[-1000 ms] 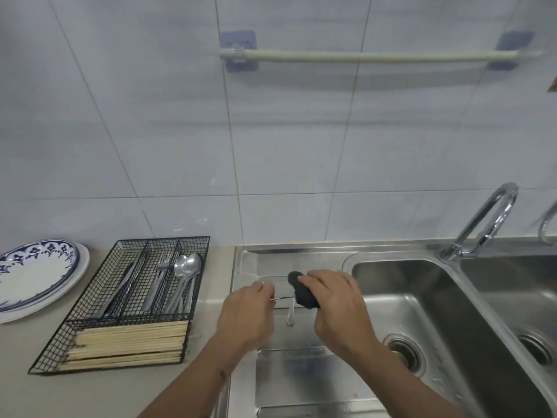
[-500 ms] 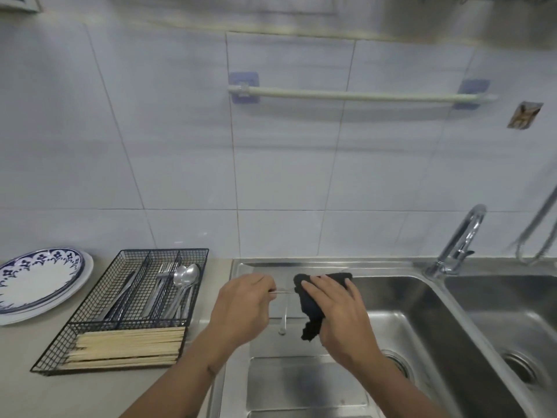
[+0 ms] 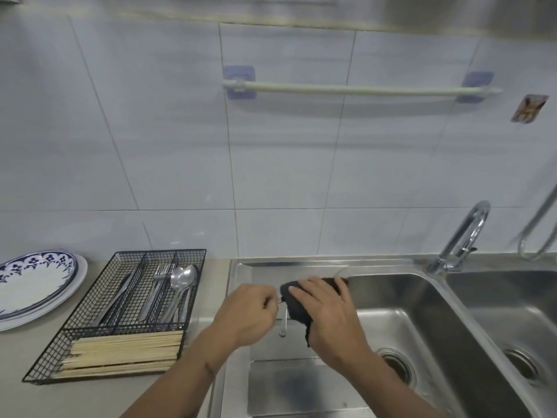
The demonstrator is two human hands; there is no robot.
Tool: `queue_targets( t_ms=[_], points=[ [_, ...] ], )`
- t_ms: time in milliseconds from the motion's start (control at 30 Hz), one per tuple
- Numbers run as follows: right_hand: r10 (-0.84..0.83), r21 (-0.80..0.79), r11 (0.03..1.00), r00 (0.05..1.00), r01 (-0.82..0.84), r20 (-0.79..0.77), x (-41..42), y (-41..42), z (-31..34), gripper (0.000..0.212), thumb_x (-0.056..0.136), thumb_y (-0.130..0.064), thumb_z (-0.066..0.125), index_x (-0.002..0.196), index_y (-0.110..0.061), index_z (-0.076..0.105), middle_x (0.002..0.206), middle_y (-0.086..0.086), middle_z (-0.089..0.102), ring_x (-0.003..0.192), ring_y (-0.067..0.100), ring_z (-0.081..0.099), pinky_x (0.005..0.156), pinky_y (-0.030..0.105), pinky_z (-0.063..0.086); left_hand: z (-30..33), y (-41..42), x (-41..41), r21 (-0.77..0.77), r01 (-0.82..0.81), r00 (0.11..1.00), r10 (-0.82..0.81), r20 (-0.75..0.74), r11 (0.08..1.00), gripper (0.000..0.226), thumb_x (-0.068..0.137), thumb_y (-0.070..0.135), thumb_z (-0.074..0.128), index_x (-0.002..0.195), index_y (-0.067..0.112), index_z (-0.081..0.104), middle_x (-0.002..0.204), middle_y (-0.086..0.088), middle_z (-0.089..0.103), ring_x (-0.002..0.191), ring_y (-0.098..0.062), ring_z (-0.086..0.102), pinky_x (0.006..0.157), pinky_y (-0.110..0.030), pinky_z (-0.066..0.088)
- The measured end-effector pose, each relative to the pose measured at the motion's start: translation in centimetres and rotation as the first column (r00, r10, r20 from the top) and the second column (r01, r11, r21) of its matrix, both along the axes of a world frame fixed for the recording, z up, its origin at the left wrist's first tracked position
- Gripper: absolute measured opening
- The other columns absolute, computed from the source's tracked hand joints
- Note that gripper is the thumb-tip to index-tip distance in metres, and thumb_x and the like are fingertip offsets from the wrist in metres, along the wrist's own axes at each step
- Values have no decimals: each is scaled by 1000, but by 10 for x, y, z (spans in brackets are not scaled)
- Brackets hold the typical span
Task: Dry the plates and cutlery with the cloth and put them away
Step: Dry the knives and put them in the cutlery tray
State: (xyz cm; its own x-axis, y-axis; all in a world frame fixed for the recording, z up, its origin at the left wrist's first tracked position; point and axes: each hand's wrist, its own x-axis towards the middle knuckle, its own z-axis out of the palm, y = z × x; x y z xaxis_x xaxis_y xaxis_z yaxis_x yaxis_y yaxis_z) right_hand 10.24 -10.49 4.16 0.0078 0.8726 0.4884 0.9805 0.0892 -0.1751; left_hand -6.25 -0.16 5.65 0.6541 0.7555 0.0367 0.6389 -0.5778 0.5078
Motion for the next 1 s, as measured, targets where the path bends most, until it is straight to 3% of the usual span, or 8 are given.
queue_targets(
  t_ms=[133,267,400,500,633,733,900,1000],
  points=[
    [-211,-137,968,977,209,-6,18,-10,-16,68,60,1,76,124,-22,67,121,-5,68,120,23,61,108,58,30,-5,1,-11,-52,-25,997,21,-80,998,28,95,33,49,74,23,63,72,6,64,71,-17,62,61,-31,47],
    [-53,-30,998,998,55,44,-1,-6,-11,63,59,-5,63,119,-22,68,119,-5,69,114,21,63,102,62,40,-4,2,-8,-134,-23,999,17,-41,991,27,99,41,51,92,26,73,83,9,69,77,-13,64,74,-34,54],
    [-86,-206,975,996,78,-32,9,-14,-19,74,58,-10,80,128,-24,63,129,-8,64,117,16,61,109,48,35,-9,1,-4,-169,-2,995,-14,-97,986,24,101,34,49,93,29,71,87,11,69,77,-9,63,72,-30,52],
    [-271,-312,930,936,194,-225,32,-20,-19,75,69,6,57,136,-28,57,134,-11,60,117,15,58,107,39,39,-25,-1,-15,-296,-94,995,81,-56,951,23,102,27,50,91,28,71,82,11,62,66,-6,54,60,-22,44],
    [-354,-227,935,727,272,-589,43,-21,-1,71,77,12,42,124,-37,64,108,-13,68,91,13,65,84,39,56,-35,-7,-22,-493,-192,959,269,89,849,19,100,22,58,85,21,69,90,5,67,78,-14,63,65,-23,49],
    [-262,-160,965,694,209,-671,35,-16,13,70,81,12,39,125,-37,63,102,-13,66,78,10,61,77,43,59,-33,-13,-12,-581,-202,891,394,225,788,12,97,12,61,91,18,68,83,3,68,77,-16,70,67,-25,55],
    [-119,-52,993,852,108,-510,-3,1,25,69,74,12,47,132,-23,59,124,-4,63,111,15,58,99,33,47,-17,-15,16,-790,-132,692,627,359,598,10,89,-3,63,91,7,63,86,-18,75,78,-30,76,68,-34,58],
    [-89,-118,992,918,47,-386,-23,-1,8,71,76,5,52,141,-24,51,137,-4,56,123,18,51,108,36,40,-3,-16,25,-865,-60,537,746,393,499,10,94,1,60,86,5,65,81,-17,76,73,-29,76,65,-35,60]
  ],
)
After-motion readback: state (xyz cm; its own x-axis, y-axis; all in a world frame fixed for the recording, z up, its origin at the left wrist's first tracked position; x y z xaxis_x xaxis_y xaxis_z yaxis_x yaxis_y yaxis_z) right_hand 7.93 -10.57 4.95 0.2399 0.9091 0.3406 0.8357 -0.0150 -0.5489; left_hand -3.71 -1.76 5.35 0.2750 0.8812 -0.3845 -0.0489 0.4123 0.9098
